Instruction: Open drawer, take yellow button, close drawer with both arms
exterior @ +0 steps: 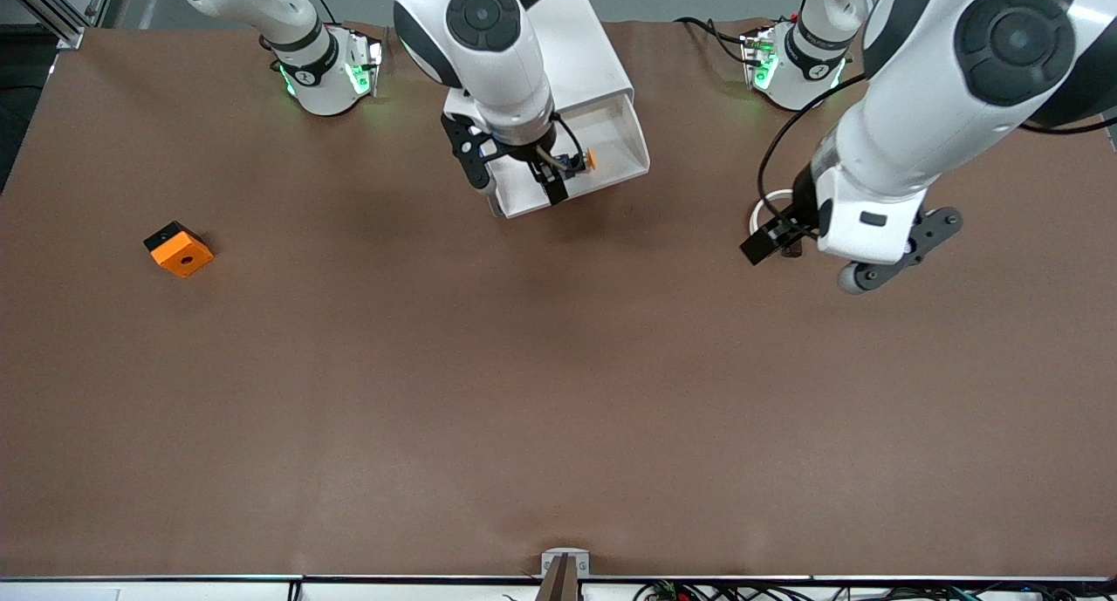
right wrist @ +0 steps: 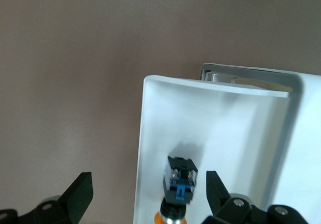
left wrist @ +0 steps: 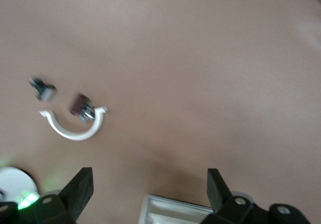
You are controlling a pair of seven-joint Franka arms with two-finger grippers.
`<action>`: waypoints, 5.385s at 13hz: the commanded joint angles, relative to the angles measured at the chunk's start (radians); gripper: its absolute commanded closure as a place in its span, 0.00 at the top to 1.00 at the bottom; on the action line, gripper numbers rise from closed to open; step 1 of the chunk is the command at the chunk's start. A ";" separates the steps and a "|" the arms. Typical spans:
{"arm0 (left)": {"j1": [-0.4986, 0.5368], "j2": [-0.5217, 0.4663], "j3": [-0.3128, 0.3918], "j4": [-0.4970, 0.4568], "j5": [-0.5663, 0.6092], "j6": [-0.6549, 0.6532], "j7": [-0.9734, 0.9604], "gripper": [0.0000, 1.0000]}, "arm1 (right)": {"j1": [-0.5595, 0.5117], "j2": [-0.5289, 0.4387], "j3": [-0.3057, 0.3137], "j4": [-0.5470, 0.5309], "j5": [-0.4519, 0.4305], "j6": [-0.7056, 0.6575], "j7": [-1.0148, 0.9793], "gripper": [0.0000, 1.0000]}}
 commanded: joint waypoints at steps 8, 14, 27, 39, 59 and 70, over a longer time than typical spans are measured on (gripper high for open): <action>0.241 -0.277 -0.003 -0.216 0.029 -0.027 0.471 1.00 | 0.104 0.059 -0.009 0.023 0.041 0.000 0.039 1.00; 0.242 -0.348 -0.011 -0.289 0.100 -0.019 0.628 1.00 | 0.099 0.089 -0.011 0.023 0.039 0.006 0.039 1.00; 0.225 -0.411 -0.072 -0.511 0.098 0.139 0.752 1.00 | 0.092 0.099 -0.011 0.078 0.036 -0.018 -0.007 0.14; 0.078 -0.008 -0.350 -0.459 0.115 0.521 0.104 1.00 | -0.321 -0.071 -0.018 0.213 0.032 -0.592 -0.873 0.14; -0.081 0.137 -0.447 -0.471 -0.187 0.401 -0.004 1.00 | -0.922 -0.106 -0.018 -0.518 -0.220 0.291 -2.023 0.19; -0.148 0.148 -0.473 -0.511 -0.203 0.401 -0.009 1.00 | -0.988 0.156 -0.018 -0.526 -0.220 0.563 -2.052 0.25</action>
